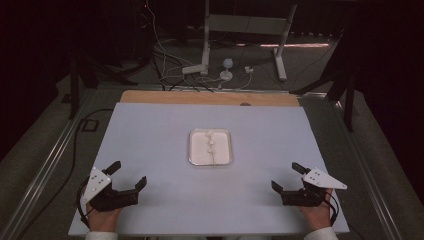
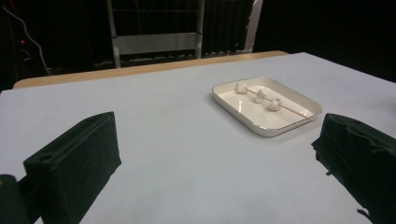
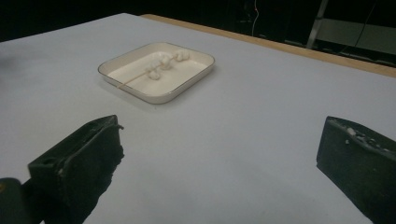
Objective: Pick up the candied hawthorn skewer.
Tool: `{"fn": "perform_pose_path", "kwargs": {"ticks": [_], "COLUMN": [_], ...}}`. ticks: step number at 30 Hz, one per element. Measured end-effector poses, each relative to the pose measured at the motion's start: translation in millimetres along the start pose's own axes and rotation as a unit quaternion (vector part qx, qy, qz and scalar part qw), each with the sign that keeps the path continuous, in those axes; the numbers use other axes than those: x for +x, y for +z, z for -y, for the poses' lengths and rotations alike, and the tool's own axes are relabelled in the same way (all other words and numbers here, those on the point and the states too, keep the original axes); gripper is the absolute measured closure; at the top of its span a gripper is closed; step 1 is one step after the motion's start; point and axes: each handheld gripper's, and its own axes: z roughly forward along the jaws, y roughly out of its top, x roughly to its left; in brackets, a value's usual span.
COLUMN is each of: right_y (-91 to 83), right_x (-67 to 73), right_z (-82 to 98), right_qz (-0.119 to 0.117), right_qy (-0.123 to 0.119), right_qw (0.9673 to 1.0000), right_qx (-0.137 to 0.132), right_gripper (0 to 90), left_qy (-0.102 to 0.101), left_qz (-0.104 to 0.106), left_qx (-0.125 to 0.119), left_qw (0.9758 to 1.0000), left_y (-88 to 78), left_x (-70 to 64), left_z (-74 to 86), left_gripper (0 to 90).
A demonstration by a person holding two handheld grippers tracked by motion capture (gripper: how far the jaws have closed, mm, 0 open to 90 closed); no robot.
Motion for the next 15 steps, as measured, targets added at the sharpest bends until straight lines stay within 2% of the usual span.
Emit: {"fn": "perform_pose_path", "kwargs": {"ticks": [12, 15], "right_y": [2.2, 2.9], "right_x": [-0.3, -0.9], "right_z": [0.5, 0.7], "right_qz": [0.007, 0.010], "right_qy": [-0.001, 0.001], "right_qw": [1.0000, 0.9999], "right_qx": [0.005, 0.009], "right_gripper": [0.0, 0.0], "left_qy": [-0.016, -0.018], "left_qz": [-0.014, -0.025], "left_qx": [0.002, 0.006], "left_qw": [0.9998, 0.9995], "left_y": [0.8, 3.1], "left_x": [-0.1, -2.2], "left_z": [-0.3, -4.1], "left_gripper": [0.3, 0.3]}}
